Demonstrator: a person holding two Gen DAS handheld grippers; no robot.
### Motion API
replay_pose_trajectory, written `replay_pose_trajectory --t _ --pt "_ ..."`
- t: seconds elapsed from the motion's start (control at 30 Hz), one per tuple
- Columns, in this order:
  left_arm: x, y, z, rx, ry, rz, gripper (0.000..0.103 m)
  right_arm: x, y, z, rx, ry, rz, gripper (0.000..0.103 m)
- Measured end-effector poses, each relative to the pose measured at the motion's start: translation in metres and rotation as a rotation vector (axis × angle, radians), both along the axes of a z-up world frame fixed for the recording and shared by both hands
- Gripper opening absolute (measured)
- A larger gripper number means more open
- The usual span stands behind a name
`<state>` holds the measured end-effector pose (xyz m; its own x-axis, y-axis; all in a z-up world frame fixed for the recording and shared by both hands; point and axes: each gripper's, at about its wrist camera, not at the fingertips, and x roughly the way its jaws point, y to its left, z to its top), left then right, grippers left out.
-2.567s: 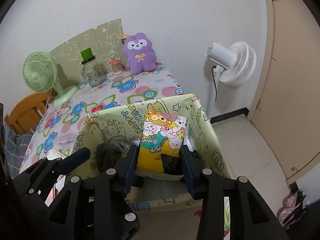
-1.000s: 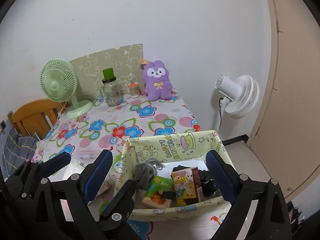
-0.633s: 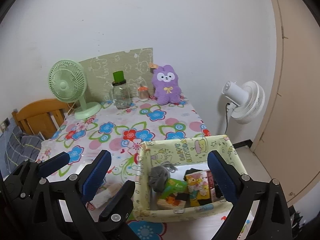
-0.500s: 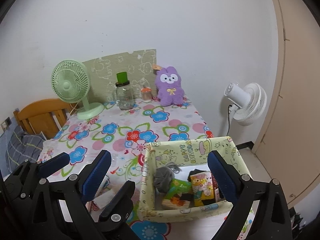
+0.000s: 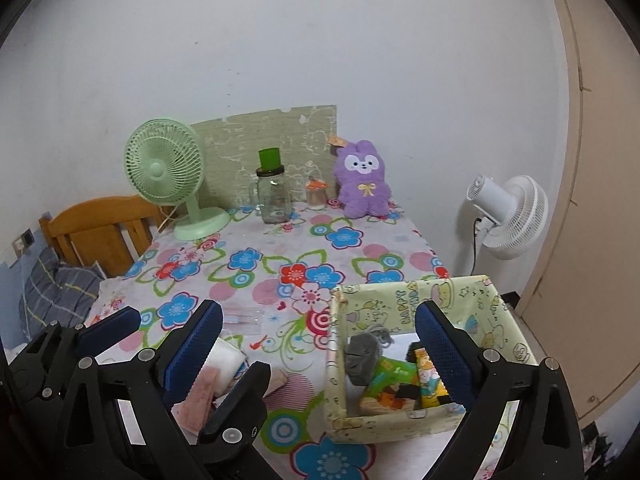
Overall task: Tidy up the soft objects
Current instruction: 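Withdraw both tools from the box back toward the pink packet and white cloths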
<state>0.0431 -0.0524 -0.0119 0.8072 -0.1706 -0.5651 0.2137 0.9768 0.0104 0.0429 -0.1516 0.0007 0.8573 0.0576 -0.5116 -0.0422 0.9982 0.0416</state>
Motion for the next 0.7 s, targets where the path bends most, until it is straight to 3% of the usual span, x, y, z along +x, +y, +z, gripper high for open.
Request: replay_pose_trajectory --t 0.47,0.7 --pt "-0.007 0.026 -0.016 0.005 0.017 0.047 0.099 -0.002 0.028 -0.018 0.003 0.027 0.075 0.098" --pt "-0.009 0.037 -0.024 0.009 0.033 0.069 0.096 0.001 0.038 -0.029 0.023 0.063 0.105 0.091"
